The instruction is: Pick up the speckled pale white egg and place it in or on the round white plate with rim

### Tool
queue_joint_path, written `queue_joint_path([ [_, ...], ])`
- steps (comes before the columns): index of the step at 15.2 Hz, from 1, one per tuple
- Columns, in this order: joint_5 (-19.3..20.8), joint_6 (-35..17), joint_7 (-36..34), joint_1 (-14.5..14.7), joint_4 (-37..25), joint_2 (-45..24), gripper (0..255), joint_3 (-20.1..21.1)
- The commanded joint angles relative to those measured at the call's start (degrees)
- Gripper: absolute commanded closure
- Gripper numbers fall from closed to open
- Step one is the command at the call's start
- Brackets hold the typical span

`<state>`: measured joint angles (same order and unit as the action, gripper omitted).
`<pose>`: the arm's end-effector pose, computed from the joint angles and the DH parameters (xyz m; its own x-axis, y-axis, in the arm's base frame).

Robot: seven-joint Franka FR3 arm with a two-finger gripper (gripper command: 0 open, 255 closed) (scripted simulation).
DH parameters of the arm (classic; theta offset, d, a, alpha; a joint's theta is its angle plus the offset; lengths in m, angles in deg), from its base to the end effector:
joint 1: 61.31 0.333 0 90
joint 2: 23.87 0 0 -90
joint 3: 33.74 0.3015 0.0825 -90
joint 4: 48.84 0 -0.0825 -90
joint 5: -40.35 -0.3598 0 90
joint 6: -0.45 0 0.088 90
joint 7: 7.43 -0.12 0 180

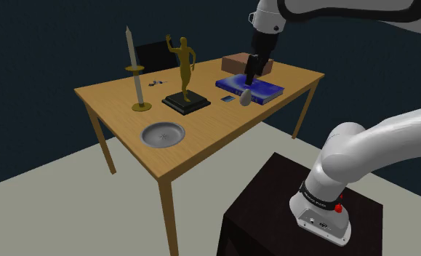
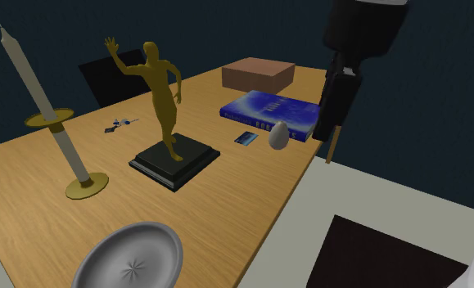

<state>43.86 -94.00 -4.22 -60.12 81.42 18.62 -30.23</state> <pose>0.3141 0.0248 0.5985 0.9854 0.1304 0.1090 0.1186 -0.9870 0.1087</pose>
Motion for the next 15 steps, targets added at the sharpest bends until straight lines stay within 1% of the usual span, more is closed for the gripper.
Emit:
queue_joint_path([
  [1,0.0,0.0,0.0,0.0,0.0,0.0,0,0.0],
  [9,-0.6,-14.5,1.8,-4.3,5.1,-4.4,0,-9.1],
  [15,-3.0,-25.3,4.3,-6.5,6.8,-10.3,0,-16.2],
])
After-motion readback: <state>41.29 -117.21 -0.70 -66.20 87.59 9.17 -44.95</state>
